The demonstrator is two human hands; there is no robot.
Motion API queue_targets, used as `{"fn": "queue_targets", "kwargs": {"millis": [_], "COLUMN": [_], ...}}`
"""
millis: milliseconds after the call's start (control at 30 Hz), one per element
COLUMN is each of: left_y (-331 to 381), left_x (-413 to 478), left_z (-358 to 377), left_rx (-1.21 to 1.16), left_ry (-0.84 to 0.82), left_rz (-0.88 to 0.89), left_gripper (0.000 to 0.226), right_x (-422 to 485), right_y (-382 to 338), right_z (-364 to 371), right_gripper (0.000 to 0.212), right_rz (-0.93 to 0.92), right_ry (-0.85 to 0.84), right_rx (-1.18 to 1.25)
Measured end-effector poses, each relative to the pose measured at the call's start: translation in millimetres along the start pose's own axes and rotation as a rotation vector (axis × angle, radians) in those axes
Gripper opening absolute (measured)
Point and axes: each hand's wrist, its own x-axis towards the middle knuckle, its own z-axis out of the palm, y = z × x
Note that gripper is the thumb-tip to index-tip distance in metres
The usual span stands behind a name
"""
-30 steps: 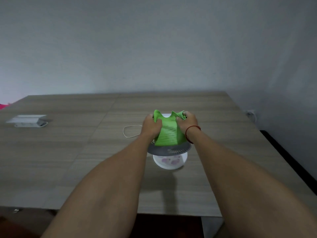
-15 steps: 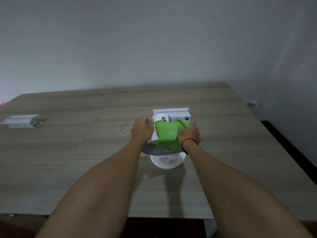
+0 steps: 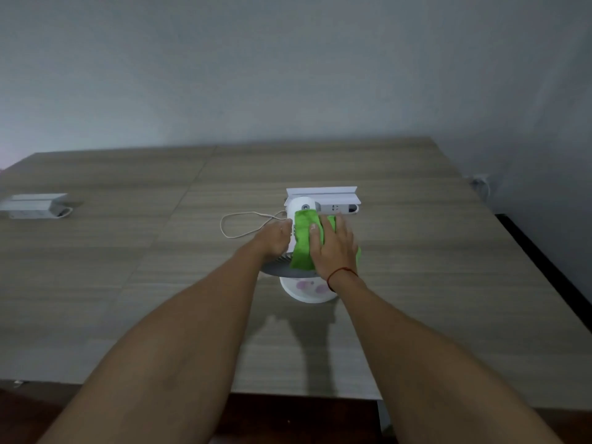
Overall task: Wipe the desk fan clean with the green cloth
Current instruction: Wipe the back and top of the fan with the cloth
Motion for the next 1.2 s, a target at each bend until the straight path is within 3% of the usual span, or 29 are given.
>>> {"fn": "queue_targets", "kwargs": {"millis": [67,233,400,600,733,900,967,1067,1133,1200], "left_y": [-2.7,-1.6,-6.0,-10.3,-24.4,-31.5,-33.9,-36.2,-31.9,-26.0], "left_x": [2.8,3.6,8.6,11.4,24.3,44.8,44.9,41.6,37.8,34.4], "left_z": [2.4,12.0,17.4,16.0,19.3,21.2,21.4,24.3,23.5,21.2], "left_rx": [0.015,-0.006,0.037,0.01,0.03,0.098,0.128,0.151,0.145,0.131], "left_ry": [0.005,0.069,0.089,0.096,0.084,0.003,0.022,0.033,0.048,0.062], "left_rz": [0.002,-0.027,-0.073,-0.109,-0.132,-0.162,-0.136,-0.109,-0.114,-0.141], "left_gripper": [0.064,0.05,0.052,0.053,0.088,0.101,0.102,0.103,0.097,0.086], "right_x": [0.6,-1.1,6.0,-4.8,-4.3,5.6,6.9,11.0,11.2,10.1], "right_y": [4.3,19.1,18.9,2.4,6.2,22.8,30.7,44.3,45.8,37.4], "right_z": [1.2,13.6,11.9,9.2,7.7,12.6,11.5,9.9,7.4,7.0], "right_gripper": [0.061,0.067,0.045,0.06,0.06,0.07,0.07,0.054,0.054,0.051], "right_rz": [0.019,0.22,0.446,0.091,-0.068,0.134,0.315,0.629,0.675,0.594], "right_ry": [0.041,0.21,0.242,0.131,0.033,0.129,0.133,0.037,0.002,0.038], "right_rx": [0.07,0.414,0.542,0.239,0.078,0.354,0.517,0.714,0.722,0.662]}}
